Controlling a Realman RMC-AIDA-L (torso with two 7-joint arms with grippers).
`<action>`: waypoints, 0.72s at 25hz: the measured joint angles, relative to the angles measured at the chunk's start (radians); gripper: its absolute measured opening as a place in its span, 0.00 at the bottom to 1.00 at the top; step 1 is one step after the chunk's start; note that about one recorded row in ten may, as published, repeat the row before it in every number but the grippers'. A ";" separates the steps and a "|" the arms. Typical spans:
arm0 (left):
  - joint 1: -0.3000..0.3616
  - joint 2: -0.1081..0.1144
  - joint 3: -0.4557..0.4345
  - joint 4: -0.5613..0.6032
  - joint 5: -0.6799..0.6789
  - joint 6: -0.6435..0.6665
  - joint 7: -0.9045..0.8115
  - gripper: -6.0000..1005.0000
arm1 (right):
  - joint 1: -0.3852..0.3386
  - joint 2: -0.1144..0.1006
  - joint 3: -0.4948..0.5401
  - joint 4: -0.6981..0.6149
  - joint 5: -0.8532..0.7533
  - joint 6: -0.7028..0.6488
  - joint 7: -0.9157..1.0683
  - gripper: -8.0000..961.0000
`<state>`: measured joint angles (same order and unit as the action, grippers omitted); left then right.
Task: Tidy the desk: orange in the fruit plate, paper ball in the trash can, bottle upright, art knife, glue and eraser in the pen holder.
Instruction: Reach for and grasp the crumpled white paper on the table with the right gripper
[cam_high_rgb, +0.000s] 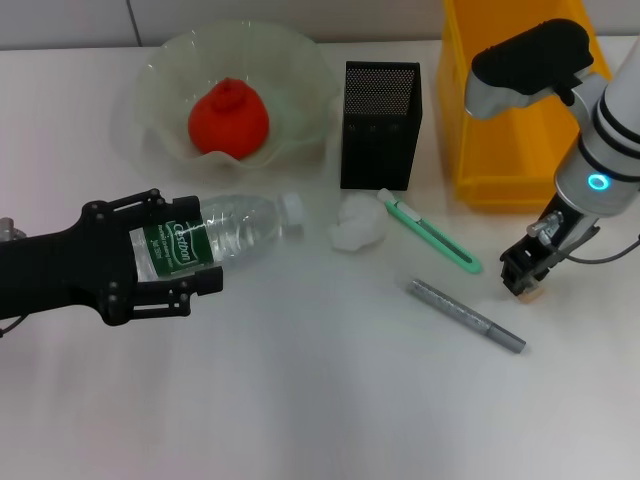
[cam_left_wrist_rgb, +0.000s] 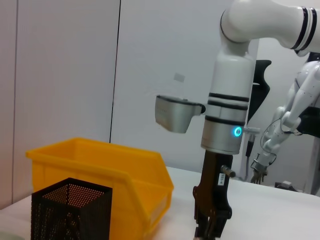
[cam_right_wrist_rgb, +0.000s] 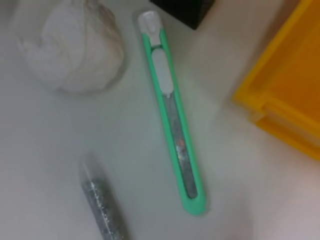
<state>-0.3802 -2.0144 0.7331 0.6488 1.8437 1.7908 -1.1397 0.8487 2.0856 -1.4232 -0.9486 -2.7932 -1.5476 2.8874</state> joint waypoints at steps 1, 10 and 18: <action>0.000 0.000 0.000 0.000 0.000 -0.002 0.000 0.84 | -0.003 -0.001 0.002 -0.017 0.000 -0.009 0.000 0.27; 0.000 -0.004 0.000 0.000 0.001 -0.010 0.000 0.84 | -0.042 -0.003 0.003 -0.171 -0.004 -0.086 -0.006 0.27; 0.002 -0.004 -0.001 0.001 0.002 -0.009 -0.005 0.84 | -0.046 -0.003 -0.002 -0.168 -0.007 -0.077 -0.008 0.28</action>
<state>-0.3785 -2.0181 0.7325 0.6500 1.8455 1.7822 -1.1450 0.8027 2.0823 -1.4257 -1.1167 -2.8007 -1.6246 2.8791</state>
